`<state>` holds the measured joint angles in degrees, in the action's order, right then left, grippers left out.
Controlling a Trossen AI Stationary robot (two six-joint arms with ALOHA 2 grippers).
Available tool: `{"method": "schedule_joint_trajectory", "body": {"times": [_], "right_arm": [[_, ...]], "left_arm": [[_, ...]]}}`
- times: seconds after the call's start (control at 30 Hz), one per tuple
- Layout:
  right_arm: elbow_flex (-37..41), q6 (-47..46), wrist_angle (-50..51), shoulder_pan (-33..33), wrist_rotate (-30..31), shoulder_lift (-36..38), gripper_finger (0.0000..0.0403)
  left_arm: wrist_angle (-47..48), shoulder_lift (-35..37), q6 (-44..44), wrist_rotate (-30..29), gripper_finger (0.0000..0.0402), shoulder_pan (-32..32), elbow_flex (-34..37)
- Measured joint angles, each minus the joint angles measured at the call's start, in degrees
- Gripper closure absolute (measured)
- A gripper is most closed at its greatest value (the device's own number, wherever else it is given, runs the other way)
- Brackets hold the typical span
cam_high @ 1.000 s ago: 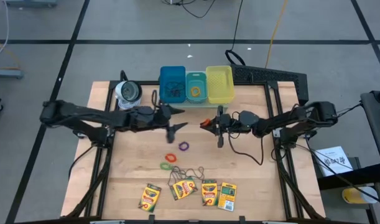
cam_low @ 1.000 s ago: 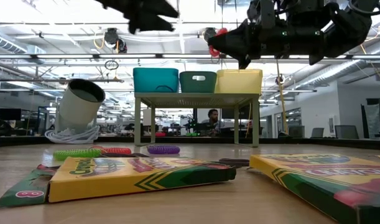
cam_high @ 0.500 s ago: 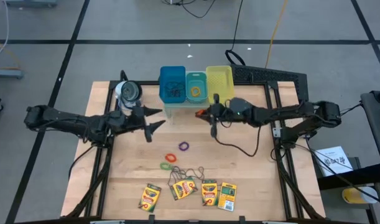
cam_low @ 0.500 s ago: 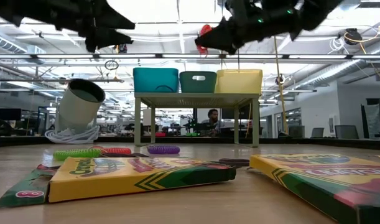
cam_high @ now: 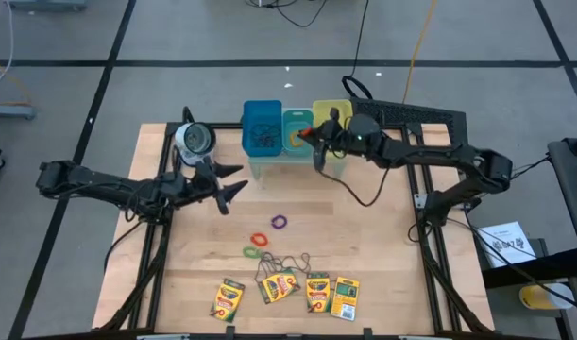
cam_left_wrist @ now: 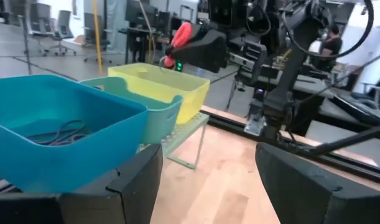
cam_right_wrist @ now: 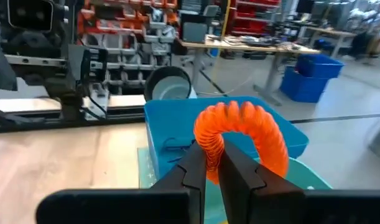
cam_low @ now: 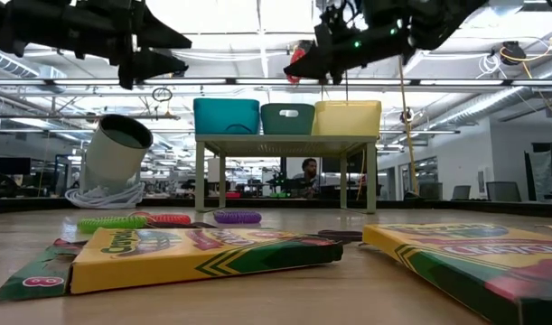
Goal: Pick & Place Office Desk Supplies
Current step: Put the left orange spring keychain into the green bin on the shelf
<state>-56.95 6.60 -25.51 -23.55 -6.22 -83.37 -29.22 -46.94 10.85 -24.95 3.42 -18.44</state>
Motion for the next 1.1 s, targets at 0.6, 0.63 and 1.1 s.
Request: {"method": "schedule_joint_trajectory", "body": {"times": [0.6,0.63,1.1], "right_arm": [[0.0,-3.3,0.2,-3.0,-3.0,-3.0,0.0291],[0.0,-3.7,0.3,-3.0,-3.0,-3.0,0.0282],[0.0,-6.6,3.2,-3.0,-7.6,-3.0,0.0232]], "left_arm": [[0.2,0.0,0.5,-2.1,0.0133,0.0,0.0],[0.2,0.0,0.5,-2.1,0.0133,0.0,0.0],[0.2,0.0,1.2,-2.2,0.0133,0.0,0.0]]}}
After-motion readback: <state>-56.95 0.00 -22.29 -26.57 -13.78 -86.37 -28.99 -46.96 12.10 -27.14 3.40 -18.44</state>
